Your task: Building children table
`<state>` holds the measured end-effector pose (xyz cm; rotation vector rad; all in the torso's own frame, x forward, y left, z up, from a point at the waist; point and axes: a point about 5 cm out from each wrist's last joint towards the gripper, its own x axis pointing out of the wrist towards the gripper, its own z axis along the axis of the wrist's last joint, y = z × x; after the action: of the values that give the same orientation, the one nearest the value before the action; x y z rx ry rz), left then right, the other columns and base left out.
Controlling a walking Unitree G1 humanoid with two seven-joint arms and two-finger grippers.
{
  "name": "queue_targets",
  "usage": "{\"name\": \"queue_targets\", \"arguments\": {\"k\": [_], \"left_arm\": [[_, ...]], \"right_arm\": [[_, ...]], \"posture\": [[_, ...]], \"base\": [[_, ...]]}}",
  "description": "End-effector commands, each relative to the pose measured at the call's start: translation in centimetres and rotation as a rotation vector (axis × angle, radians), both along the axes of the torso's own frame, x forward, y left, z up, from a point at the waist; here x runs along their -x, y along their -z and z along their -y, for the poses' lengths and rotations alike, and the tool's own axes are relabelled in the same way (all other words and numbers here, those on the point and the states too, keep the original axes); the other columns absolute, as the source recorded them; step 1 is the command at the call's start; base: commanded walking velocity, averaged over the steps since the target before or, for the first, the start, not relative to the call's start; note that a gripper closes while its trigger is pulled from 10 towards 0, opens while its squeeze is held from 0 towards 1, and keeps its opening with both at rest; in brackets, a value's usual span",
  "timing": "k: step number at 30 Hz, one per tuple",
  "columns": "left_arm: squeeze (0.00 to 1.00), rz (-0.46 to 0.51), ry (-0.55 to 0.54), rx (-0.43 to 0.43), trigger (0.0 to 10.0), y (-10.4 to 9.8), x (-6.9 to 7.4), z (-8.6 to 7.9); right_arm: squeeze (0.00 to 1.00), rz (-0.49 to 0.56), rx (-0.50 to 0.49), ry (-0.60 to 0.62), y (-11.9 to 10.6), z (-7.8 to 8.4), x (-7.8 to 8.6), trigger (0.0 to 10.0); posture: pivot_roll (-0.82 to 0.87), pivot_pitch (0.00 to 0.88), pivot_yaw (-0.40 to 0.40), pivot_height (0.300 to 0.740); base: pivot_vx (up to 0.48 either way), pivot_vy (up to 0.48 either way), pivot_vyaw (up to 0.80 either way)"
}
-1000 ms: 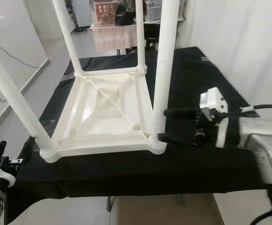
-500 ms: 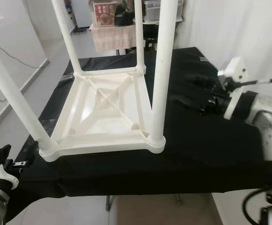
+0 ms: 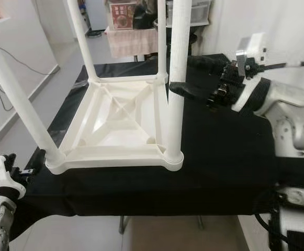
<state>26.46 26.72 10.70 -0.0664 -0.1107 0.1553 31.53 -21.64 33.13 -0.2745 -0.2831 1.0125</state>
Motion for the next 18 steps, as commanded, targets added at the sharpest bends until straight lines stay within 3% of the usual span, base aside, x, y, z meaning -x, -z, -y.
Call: {"name": "queue_targets", "arguments": {"k": [1, 7, 8, 9, 10, 11, 18], "left_arm": [[1.0, 0.019, -0.011, -0.023, 10.0, -0.7, -0.7, -0.4], [1.0, 0.012, -0.029, -0.024, 10.0, -0.5, -1.0, -0.2], [0.96, 0.011, -0.034, -0.013, 10.0, -0.4, -1.0, -0.2], [0.28, 0.016, -0.037, 0.0, 10.0, -0.4, -1.0, -0.1], [0.28, 0.016, -0.037, 0.0, 10.0, -0.4, -1.0, -0.1], [0.0, 0.028, -0.039, 0.012, 10.0, -0.6, -1.1, -0.1], [0.0, 0.084, 0.012, 0.024, 10.0, -2.0, -1.8, 0.1]], "right_arm": [[0.0, -0.014, 0.033, -0.003, 0.6, -1.2, -0.8, 10.0], [0.0, -0.041, 0.048, 0.024, 1.1, -1.6, -1.6, 10.0], [0.0, -0.044, 0.048, 0.029, 1.1, -1.7, -1.8, 10.0], [0.0, -0.045, 0.046, 0.031, 1.1, -1.8, -2.0, 10.0], [0.0, -0.045, 0.046, 0.031, 1.1, -1.8, -2.0, 10.0], [0.0, -0.046, 0.038, 0.038, 0.9, -2.0, -2.2, 10.0], [0.0, -0.046, 0.029, 0.054, 0.6, -2.5, -3.0, 10.0]], "posture": [[-0.13, 0.02, 0.044, 0.74], [-0.13, 0.026, 0.043, 0.74], [-0.13, 0.026, 0.043, 0.74], [-0.13, 0.029, 0.041, 0.74], [-0.13, 0.029, 0.041, 0.74], [-0.13, 0.028, 0.042, 0.74], [-0.12, 0.023, 0.041, 0.74]], "base": [[0.0, 0.0, 0.0], [0.0, 0.0, 0.0], [0.0, 0.0, 0.0], [0.0, 0.0, 0.0], [0.0, 0.0, 0.0], [0.0, 0.0, 0.0], [0.0, 0.0, 0.0]]}}
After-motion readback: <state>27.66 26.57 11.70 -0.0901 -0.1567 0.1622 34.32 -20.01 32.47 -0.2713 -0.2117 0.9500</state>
